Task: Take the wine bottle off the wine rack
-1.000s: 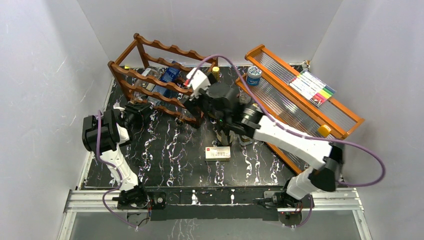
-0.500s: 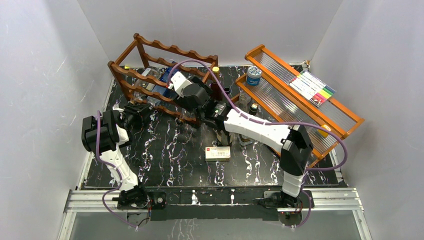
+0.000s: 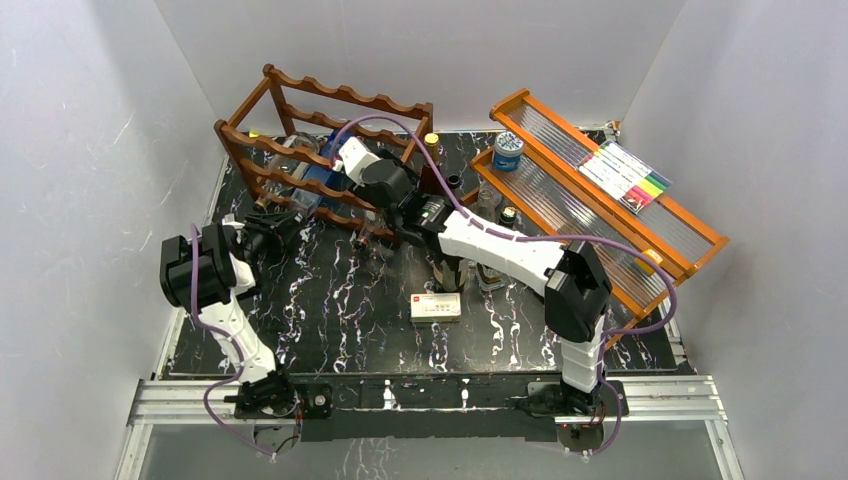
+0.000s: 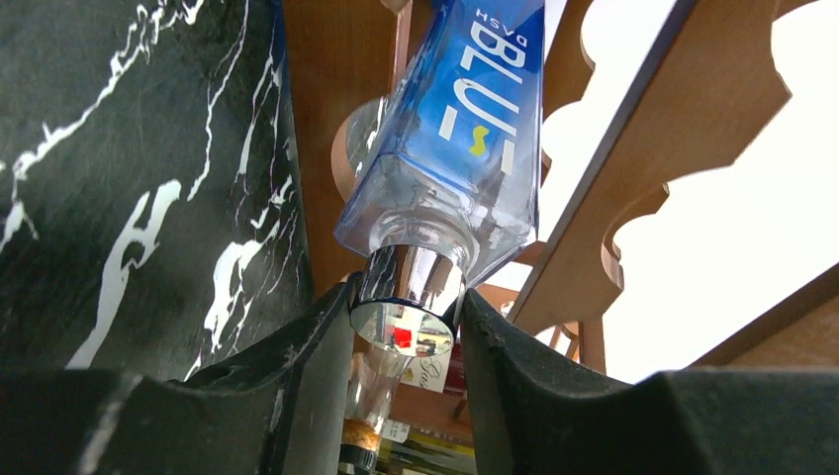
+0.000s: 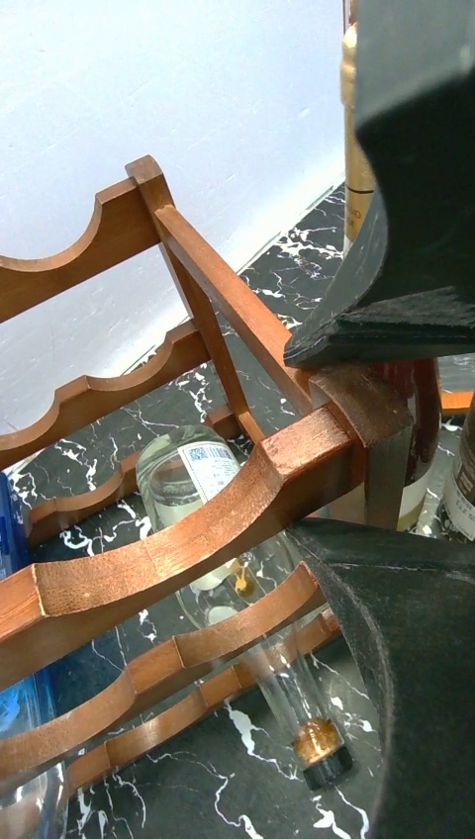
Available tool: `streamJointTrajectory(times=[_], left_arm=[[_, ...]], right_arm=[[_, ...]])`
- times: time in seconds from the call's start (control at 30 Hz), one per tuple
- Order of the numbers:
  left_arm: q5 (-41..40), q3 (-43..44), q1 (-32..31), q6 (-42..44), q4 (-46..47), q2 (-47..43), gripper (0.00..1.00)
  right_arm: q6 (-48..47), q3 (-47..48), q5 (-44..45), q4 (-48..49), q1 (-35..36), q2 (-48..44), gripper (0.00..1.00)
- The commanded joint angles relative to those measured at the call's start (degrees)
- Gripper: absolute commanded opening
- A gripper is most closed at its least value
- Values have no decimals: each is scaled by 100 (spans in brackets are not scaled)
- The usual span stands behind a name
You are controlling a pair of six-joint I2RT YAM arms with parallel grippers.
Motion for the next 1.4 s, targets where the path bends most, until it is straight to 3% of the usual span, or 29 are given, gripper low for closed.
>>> streamJointTrajectory(times=[0.0, 0.33, 0.53, 0.63, 0.77, 0.87, 1.0, 1.37], left_arm=[[609, -382, 21, 45, -160, -408, 0], [997, -1105, 287, 102, -252, -1260, 0], [1224, -1363, 579, 343, -953, -2174, 0], [1144, -1351, 683, 948, -2110, -2904, 0], [701, -869, 689, 2344, -4910, -4136, 0], [380, -663, 689, 2873, -6160, -4693, 0], [255, -575, 687, 3143, -7004, -5211, 0], [-1480, 361, 682, 4232, -9467, -6330, 0]], right_arm=[[114, 313, -9, 596, -174, 267, 45], [259, 355, -184, 514, -290, 285, 45], [270, 366, -311, 512, -346, 259, 45], [264, 392, -357, 482, -362, 268, 45], [239, 412, -376, 531, -396, 312, 45], [216, 472, -368, 517, -438, 390, 45], [164, 512, -398, 541, -479, 440, 45], [-62, 464, -509, 547, -630, 468, 46]])
